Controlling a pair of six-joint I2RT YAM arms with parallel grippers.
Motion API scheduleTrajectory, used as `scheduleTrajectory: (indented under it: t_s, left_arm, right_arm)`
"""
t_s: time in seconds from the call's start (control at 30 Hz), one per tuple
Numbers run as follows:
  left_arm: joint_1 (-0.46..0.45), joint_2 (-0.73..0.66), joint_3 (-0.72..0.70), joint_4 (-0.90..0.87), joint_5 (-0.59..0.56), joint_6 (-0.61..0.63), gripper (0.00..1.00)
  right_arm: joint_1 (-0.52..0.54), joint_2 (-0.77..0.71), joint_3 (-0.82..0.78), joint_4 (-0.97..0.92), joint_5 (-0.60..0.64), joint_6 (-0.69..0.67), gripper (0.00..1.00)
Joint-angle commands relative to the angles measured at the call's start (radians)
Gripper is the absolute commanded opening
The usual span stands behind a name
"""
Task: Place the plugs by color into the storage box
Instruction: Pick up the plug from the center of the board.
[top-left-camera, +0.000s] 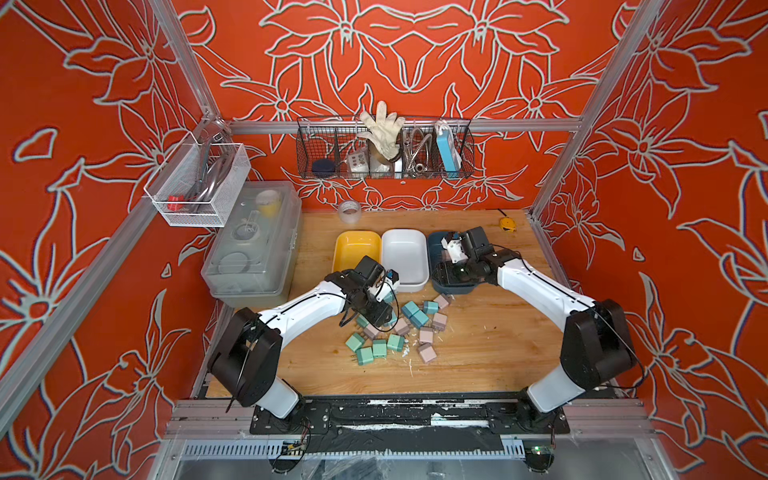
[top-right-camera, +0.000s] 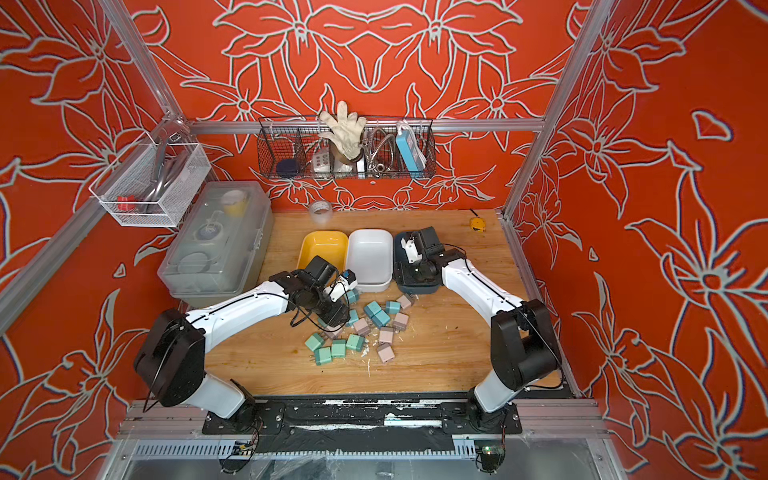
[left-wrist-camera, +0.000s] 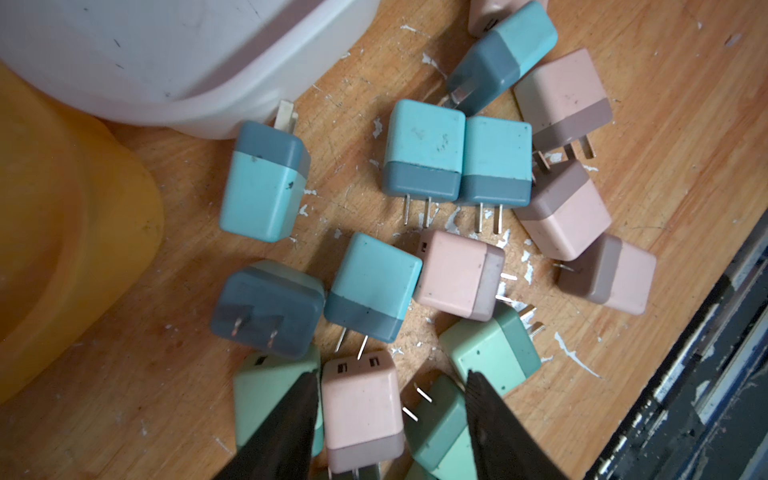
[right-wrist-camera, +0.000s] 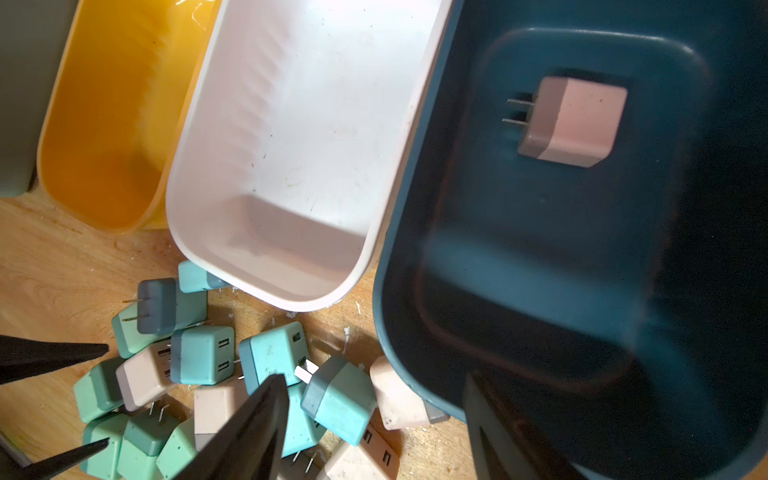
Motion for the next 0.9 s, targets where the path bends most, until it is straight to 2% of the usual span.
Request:
scheduleTrajectory:
  t_s: [0.0, 0.23, 0.57, 0.87]
  left_arm:
    - [0.002, 0.019, 0.012, -0.032, 0.019, 0.036, 0.57]
    - [0.002, 0.047, 0.039, -0.055, 0.017, 0.069, 0.56]
    - [0.003, 0.081, 0.059, -0.071, 0.027, 0.082, 0.54]
    - [0.001, 0.117, 0.071, -0.068, 0.07, 0.077, 0.5]
  right_arm:
    - [0.0, 0.015, 0.011, -0.008, -0.022, -0.008, 0.72]
    - [-0.006, 0.013, 0.008, -0.014, -0.006, -0.015, 0.73]
    - [-0.026, 0.009, -0.001, 0.006, -0.059, 0.015, 0.73]
    - [-0.029, 0.001, -0.017, 0.008, -0.055, 0.023, 0.73]
